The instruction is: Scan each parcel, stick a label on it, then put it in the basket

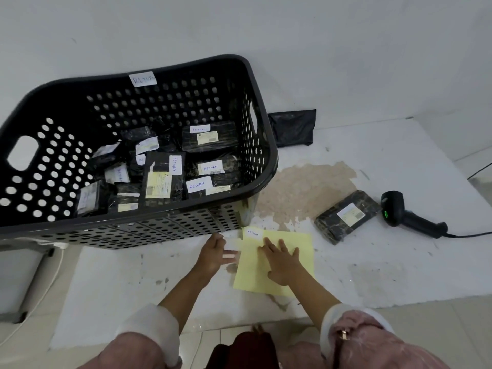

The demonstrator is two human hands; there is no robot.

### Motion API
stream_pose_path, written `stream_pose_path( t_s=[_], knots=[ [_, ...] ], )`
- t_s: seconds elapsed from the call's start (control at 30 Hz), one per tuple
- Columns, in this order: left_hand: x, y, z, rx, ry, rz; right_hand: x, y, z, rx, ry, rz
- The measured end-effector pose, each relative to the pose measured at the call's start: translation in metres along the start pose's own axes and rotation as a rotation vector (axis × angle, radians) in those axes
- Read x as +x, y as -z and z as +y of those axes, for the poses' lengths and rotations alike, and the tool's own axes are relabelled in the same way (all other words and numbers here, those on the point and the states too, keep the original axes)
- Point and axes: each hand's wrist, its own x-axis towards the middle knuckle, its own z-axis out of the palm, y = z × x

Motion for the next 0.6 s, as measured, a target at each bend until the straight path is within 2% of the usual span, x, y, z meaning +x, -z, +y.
stream_pose_path(
  t_s=[0.13,0.2,0.27,0.33,0.4,0.47,0.5,0.6],
  knots=[
    [-0.008,0.01,0.002,-0.158,-0.076,0.078,0.003,0.005,0.004,-0.009,-0.032,0.023],
    [-0.011,0.018,0.006,-0.217,-0.117,0.061,0.004,0.012,0.003,-0.027,-0.035,0.049],
    [-0.015,0.021,0.01,-0.249,-0.121,0.035,0.003,0.022,0.0,-0.012,0.017,0.183],
    [-0.019,0.018,0.015,-0.305,-0.087,0.019,-0.001,0.035,-0.008,0.256,0.117,0.407],
    [-0.023,0.01,0.019,-0.361,-0.059,-0.012,-0.013,0.048,-0.018,0.704,0.177,0.51],
    [-0.027,-0.002,0.023,-0.396,-0.062,-0.054,-0.026,0.06,-0.026,1.108,0.212,0.428],
    [-0.028,-0.007,0.024,-0.402,-0.065,-0.074,-0.031,0.063,-0.027,1.234,0.225,0.371],
    [-0.033,-0.023,0.031,-0.398,-0.087,-0.13,-0.043,0.07,-0.023,1.376,0.276,0.34]
  ],
)
